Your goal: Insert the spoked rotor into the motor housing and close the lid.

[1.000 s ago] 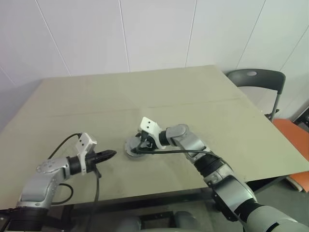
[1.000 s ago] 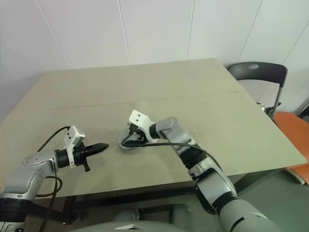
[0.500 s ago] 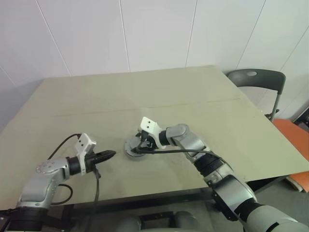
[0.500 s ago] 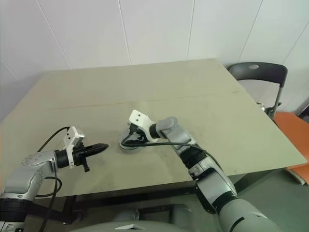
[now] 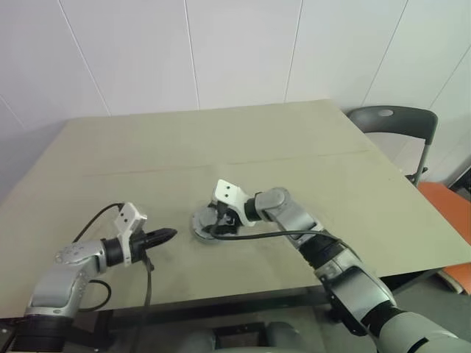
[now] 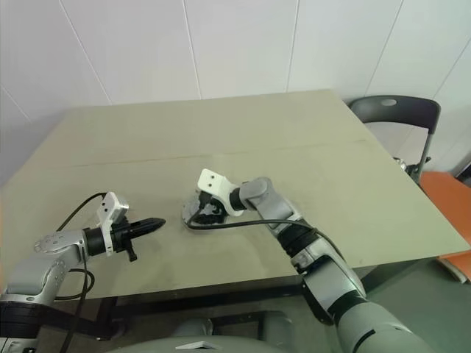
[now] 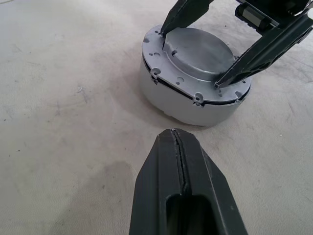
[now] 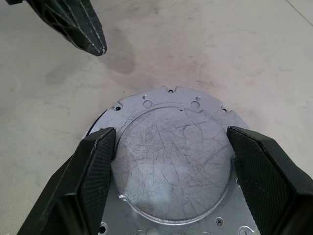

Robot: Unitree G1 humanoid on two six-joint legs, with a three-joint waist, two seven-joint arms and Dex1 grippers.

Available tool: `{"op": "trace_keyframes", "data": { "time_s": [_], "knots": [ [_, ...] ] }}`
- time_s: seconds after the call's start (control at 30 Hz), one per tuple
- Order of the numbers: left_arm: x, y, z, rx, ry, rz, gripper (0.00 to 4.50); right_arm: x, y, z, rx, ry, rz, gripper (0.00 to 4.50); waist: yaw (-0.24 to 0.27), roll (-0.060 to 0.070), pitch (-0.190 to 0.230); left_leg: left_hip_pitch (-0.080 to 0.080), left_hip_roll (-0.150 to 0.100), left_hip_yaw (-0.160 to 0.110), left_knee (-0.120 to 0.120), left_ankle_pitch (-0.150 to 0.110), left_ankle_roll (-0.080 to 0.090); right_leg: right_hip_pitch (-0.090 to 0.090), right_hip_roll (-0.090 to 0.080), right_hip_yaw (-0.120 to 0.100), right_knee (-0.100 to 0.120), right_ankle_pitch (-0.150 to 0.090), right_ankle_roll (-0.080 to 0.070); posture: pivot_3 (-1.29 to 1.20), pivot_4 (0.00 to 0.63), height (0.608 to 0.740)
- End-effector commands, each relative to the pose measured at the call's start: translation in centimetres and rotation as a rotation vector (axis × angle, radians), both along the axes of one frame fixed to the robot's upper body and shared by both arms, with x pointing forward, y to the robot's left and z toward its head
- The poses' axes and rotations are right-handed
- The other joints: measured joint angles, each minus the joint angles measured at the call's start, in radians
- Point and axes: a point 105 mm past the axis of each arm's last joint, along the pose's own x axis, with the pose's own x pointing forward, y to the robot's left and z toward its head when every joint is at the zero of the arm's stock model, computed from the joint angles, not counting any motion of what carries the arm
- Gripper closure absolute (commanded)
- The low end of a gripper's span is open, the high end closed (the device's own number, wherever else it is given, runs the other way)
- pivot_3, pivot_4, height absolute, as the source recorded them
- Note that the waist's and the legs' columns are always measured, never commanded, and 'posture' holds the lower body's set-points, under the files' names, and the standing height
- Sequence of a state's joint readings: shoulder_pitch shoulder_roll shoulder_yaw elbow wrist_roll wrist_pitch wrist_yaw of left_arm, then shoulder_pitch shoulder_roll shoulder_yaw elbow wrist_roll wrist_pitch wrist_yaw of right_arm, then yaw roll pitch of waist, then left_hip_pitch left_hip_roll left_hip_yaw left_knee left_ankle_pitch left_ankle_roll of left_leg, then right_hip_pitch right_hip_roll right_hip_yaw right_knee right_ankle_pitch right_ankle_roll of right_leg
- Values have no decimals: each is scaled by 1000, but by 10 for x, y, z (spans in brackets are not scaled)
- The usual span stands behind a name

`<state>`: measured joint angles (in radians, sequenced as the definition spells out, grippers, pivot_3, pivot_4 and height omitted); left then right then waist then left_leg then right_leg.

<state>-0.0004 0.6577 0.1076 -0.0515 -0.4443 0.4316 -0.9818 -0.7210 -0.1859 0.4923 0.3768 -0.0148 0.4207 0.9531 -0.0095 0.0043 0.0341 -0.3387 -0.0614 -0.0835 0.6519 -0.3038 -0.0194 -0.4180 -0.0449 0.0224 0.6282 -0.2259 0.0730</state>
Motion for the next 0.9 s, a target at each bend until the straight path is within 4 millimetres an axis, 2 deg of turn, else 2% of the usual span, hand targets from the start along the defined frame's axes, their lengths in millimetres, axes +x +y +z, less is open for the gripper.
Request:
{"op": "trace_keyframes", "data": {
  "time_s": [0.03,0.23,0.43,0.63,0.77,0.9],
  "knots": [
    [2,3,9,11,-37,-4,4500,2,-22,-21,-101,37,-37,1214,1,0,0,0,0,0,0,0,0,0,0,0,0,0,0,0,0,740],
    [2,4,6,12,-36,-3,4500,5,-19,-19,-78,32,-61,1214,1,0,0,0,0,0,0,0,0,0,0,0,-1,0,0,0,0,740],
    [2,4,5,14,-34,-6,4500,26,-16,-7,-19,-29,-163,1214,-4,0,0,3,0,0,0,0,0,3,0,0,0,0,-1,0,0,740],
    [2,2,5,15,-33,-9,4500,15,-7,2,43,10,-81,1214,-2,1,1,13,1,-1,0,0,0,13,1,-1,0,-5,0,0,0,740],
    [2,1,7,13,-35,-10,4500,13,-6,3,47,12,-61,1214,-4,0,1,13,1,-1,0,0,0,12,1,-1,-1,-5,1,0,0,740],
    [4,2,9,11,-49,1,4500,20,-2,17,126,19,-105,1214,-4,0,2,7,1,-1,-2,0,0,7,1,0,-1,-1,0,0,0,740]
  ]
}}
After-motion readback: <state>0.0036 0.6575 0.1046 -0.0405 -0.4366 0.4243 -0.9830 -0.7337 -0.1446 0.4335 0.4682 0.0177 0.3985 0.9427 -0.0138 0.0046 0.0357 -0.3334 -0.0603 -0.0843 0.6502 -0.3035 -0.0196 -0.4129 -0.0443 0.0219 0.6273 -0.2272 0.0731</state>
